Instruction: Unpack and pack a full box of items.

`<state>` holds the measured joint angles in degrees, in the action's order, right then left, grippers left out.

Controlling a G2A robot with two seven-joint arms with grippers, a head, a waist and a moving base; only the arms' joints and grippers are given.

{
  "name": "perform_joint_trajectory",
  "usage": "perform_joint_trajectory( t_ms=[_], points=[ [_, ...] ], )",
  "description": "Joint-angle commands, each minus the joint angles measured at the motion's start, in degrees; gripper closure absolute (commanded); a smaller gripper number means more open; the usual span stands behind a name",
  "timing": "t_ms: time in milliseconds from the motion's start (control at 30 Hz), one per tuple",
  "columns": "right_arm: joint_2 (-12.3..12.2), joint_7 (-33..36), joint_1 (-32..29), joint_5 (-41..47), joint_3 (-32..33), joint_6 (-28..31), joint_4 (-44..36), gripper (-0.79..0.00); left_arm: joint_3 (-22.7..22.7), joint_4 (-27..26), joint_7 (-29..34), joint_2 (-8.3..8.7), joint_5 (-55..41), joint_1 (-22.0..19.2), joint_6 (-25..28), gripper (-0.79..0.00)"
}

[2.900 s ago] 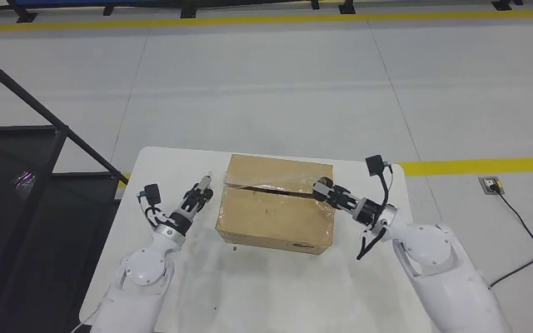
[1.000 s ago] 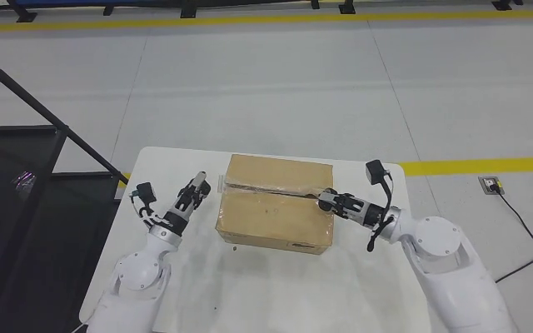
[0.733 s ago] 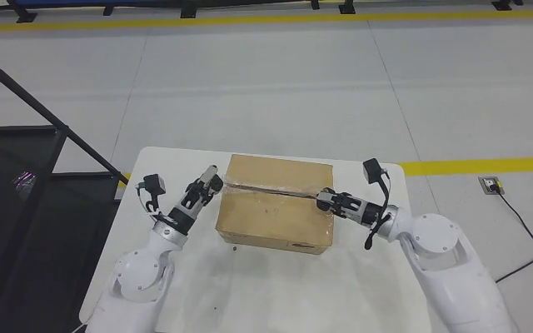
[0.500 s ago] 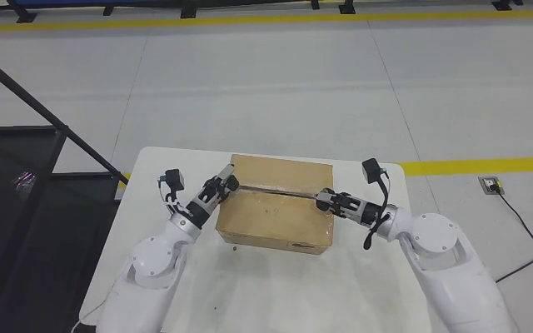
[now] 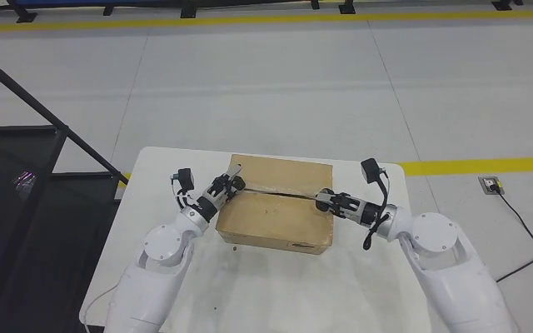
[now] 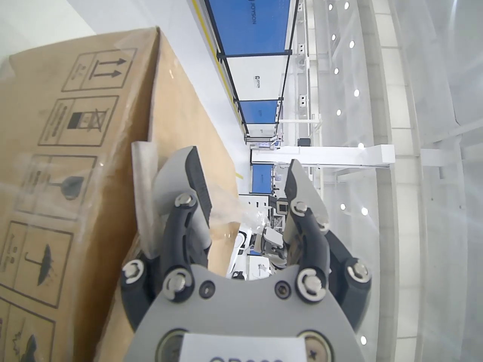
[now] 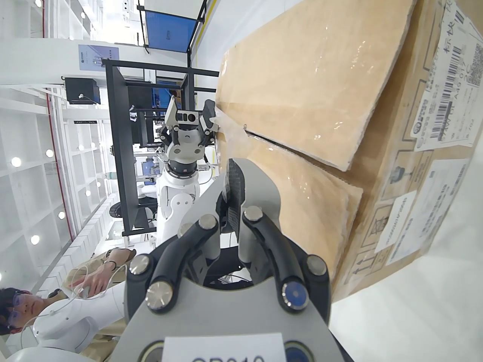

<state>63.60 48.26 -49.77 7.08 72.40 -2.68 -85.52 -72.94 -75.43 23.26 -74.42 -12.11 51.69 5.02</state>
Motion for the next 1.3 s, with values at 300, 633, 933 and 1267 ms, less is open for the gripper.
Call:
perform_joint_trajectory(
  t_ms=[300,633,933,1267],
  points=[
    [0.0,0.8,0.8,-0.6,-0.9,-1.2,0.5,-0.385,0.5,0.1,-0.3,-0.17,0.4,0.5,-0.1,-0.480],
    [-0.2,0.2,0.7,-0.9,-0.9,-2.3,0.1,-0.619,0.7,-0.1,-0.2,-0.26,0.8,0.6,-0.4,-0.474],
    [-0.5,-0.7,0.0,-1.4,0.0,-3.1,-0.9,-0.711,0.8,-0.3,-0.1,-0.32,1.2,0.6,-0.8,-0.465],
    [-0.7,-8.8,-2.8,0.7,3.9,-0.7,-3.9,-0.745,0.9,0.1,0.1,-0.42,1.0,0.5,-0.6,-0.456]
  ],
)
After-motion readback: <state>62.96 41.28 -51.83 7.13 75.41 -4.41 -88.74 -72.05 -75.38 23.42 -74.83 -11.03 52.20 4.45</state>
